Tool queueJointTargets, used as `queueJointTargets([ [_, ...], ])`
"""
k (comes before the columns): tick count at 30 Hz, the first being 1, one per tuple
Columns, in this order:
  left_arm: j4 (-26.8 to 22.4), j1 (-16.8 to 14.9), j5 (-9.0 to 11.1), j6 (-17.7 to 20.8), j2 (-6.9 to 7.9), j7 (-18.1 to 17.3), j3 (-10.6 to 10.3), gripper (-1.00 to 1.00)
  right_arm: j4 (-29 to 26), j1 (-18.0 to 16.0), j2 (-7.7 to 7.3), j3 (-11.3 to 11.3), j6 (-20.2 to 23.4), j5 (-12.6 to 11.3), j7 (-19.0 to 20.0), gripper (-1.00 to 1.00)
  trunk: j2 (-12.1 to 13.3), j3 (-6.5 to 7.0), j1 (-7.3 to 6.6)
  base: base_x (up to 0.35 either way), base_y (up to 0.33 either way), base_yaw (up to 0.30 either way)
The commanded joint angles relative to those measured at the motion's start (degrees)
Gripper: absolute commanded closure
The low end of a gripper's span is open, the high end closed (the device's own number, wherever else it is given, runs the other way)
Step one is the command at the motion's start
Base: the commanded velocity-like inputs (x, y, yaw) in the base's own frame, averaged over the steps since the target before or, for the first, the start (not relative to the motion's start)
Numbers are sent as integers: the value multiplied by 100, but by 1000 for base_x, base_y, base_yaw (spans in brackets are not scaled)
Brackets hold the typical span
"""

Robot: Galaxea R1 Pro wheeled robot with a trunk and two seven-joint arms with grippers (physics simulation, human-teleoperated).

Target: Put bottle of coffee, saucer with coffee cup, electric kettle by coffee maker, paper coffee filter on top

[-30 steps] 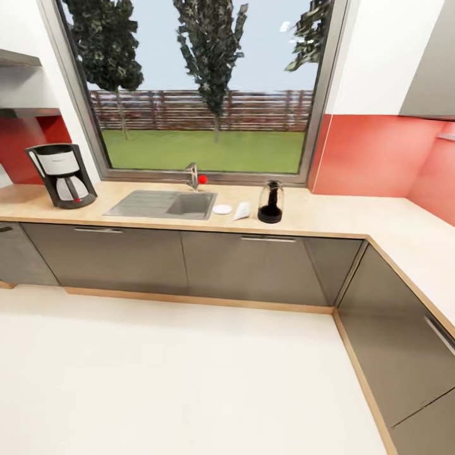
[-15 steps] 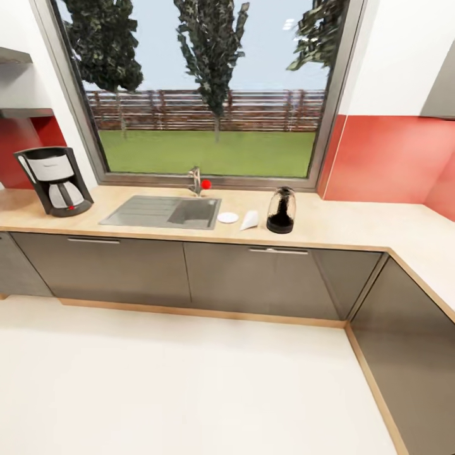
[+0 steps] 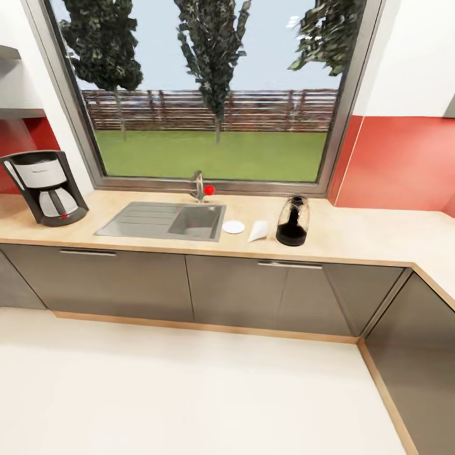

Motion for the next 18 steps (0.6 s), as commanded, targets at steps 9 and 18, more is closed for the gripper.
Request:
queueJointTargets([
  [9,0,-5,9,-19,-20,4,21,-100,155,-4,33,-18,-13,62,-3,-100,-10,-11,6,336,98,0],
  [18,-9,-6,4,-19,-9,12,37,-100,432,-4,5,-32,-89,53,2,-100,-10,-11,6,336,72,0],
])
